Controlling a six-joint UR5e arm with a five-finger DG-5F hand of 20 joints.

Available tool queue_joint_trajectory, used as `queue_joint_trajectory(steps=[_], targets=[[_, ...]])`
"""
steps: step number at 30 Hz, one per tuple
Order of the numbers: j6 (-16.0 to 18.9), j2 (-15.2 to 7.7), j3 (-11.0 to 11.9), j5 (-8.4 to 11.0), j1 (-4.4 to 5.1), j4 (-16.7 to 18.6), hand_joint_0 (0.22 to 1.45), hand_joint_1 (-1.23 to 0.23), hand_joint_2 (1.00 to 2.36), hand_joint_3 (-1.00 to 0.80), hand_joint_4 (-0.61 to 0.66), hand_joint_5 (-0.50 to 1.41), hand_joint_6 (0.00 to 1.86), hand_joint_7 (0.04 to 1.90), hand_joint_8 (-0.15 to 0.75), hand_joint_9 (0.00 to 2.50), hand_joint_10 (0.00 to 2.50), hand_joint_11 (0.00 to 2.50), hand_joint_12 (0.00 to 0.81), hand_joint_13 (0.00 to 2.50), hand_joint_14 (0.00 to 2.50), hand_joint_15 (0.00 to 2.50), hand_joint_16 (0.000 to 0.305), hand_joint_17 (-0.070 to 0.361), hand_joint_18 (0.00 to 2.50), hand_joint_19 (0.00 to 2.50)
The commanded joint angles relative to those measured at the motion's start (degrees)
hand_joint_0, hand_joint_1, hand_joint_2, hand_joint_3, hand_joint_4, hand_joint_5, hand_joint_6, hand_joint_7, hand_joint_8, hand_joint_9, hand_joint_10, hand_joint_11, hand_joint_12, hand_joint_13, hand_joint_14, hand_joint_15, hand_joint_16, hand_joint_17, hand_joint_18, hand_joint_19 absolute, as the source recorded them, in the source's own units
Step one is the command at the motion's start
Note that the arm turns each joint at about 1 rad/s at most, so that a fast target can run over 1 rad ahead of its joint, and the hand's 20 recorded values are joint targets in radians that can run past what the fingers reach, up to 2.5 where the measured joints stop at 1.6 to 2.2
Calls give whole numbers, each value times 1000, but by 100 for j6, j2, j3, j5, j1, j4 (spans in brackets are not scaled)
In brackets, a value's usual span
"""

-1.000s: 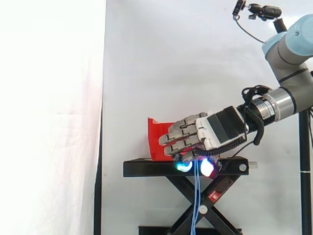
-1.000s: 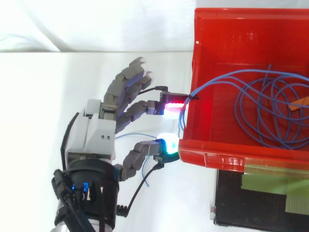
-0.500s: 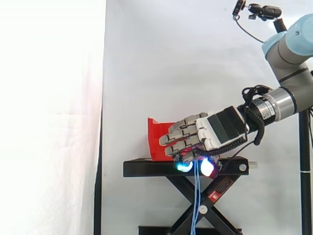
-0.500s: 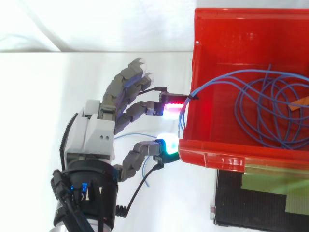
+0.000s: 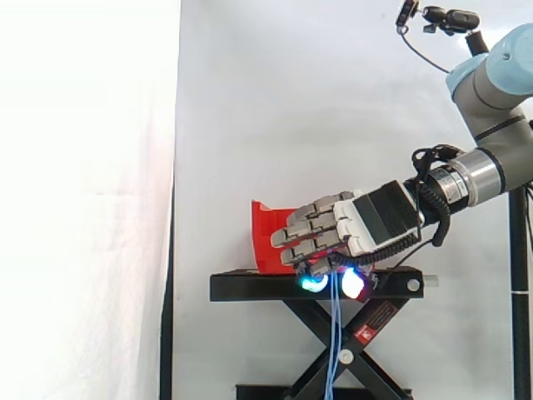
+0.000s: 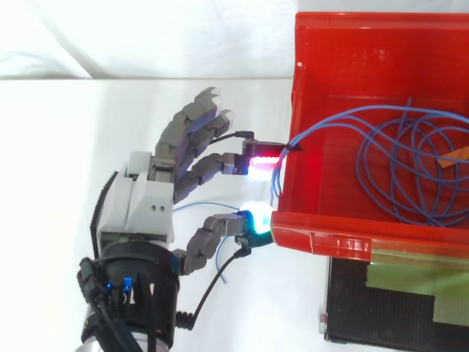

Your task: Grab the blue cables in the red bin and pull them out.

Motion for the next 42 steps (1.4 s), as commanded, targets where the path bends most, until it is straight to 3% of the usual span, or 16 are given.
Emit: queue_joint_trajectory(steps=[1, 42], targets=[[-17, 0, -9, 0, -9, 2, 925, -944, 1000, -1000, 229, 811, 5, 778, 227, 556, 11, 337, 289, 344, 11, 275, 38, 85, 349, 523], [-192, 0, -9, -9, -44, 99, 915, -911, 1000, -1000, 230, 805, 6, 774, 229, 555, 11, 337, 290, 342, 11, 282, 38, 85, 344, 527]])
